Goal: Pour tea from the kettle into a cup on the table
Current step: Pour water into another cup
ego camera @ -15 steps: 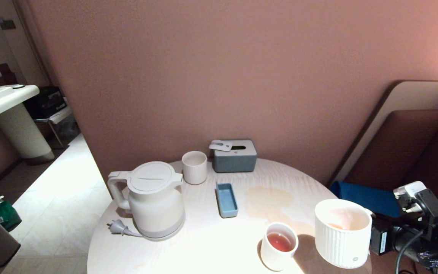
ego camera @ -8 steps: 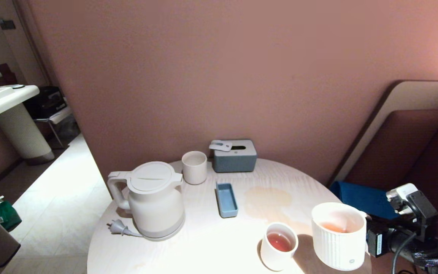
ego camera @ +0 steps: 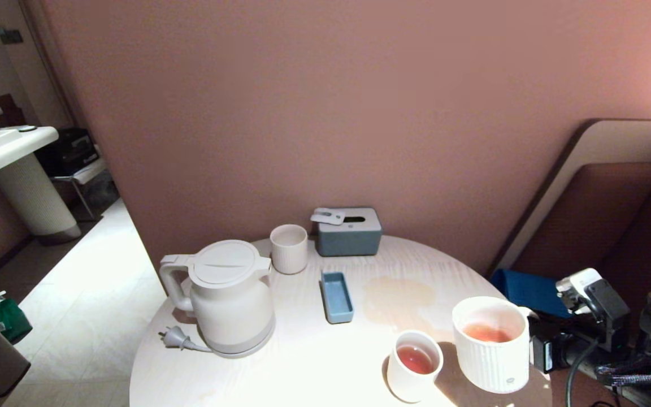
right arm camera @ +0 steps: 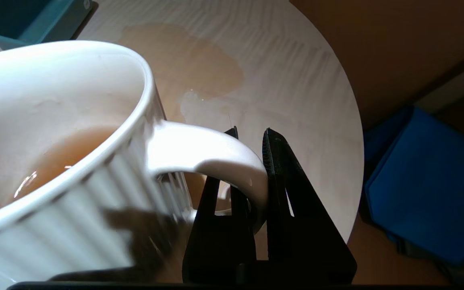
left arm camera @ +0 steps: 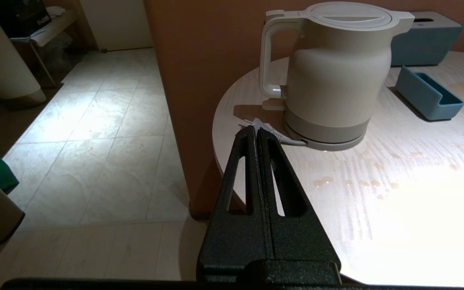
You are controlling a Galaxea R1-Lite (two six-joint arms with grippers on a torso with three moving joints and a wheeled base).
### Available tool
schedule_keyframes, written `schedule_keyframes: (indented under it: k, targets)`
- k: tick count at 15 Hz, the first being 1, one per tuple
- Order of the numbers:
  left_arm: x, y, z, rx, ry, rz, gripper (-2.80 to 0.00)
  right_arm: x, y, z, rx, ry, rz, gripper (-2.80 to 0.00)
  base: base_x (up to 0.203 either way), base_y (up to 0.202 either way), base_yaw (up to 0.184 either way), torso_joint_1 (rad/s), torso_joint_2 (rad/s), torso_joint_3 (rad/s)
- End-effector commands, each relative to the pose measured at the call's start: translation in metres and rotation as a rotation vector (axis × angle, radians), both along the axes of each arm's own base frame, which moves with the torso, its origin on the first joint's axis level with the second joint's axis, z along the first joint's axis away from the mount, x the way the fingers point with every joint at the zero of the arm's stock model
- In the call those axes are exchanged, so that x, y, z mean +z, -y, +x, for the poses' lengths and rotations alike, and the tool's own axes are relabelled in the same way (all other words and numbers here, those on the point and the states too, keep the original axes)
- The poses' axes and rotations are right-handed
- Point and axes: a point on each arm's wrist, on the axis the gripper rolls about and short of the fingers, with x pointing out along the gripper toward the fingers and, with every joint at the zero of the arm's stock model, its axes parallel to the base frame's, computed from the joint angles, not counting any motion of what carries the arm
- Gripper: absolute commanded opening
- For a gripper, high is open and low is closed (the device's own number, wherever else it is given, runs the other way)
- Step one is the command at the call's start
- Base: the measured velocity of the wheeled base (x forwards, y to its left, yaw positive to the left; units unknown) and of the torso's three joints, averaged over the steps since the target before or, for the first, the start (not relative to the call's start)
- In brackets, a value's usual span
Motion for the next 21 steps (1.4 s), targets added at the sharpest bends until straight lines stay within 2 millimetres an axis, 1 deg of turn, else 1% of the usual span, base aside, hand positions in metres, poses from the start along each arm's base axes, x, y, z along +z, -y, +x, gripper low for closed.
schedule_keyframes:
  k: [1,5,7,9,12,15,21]
  targets:
    - [0.000,0.000,0.000,0.000,0.001,0.000,-2.80,0.001,-0.002,0.003,0.022,0.020,-0.031,-2.80,0.000,0.000,0.000,0.000,0.00,0.000]
    - [0.000,0.000,0.000,0.000,-0.001,0.000,-2.80,0.004,-0.007,0.004,0.067,0.052,-0.089,-2.80,0.000,0.000,0.000,0.000,0.00,0.000]
    - [0.000,0.000,0.000,0.000,-0.001,0.000,-2.80,0.006,-0.009,0.007,0.082,0.074,-0.109,-2.80,0.000,0.000,0.000,0.000,0.00,0.000]
    - [0.000,0.000,0.000,0.000,-0.001,0.000,-2.80,0.010,-0.011,0.014,0.085,0.100,-0.121,-2.80,0.000,0.000,0.000,0.000,0.00,0.000]
    - [0.000,0.000,0.000,0.000,-0.001,0.000,-2.80,0.010,-0.012,0.016,0.089,0.108,-0.145,-2.80,0.000,0.000,0.000,0.000,0.00,0.000]
    - [0.000,0.000,0.000,0.000,0.000,0.000,-2.80,0.013,-0.012,0.024,0.080,0.141,-0.194,-2.80,0.000,0.000,0.000,0.000,0.00,0.000]
    - [0.000,0.000,0.000,0.000,-0.002,0.000,-2.80,0.018,-0.019,0.028,0.085,0.179,-0.241,-2.80,0.000,0.000,0.000,0.000,0.00,0.000]
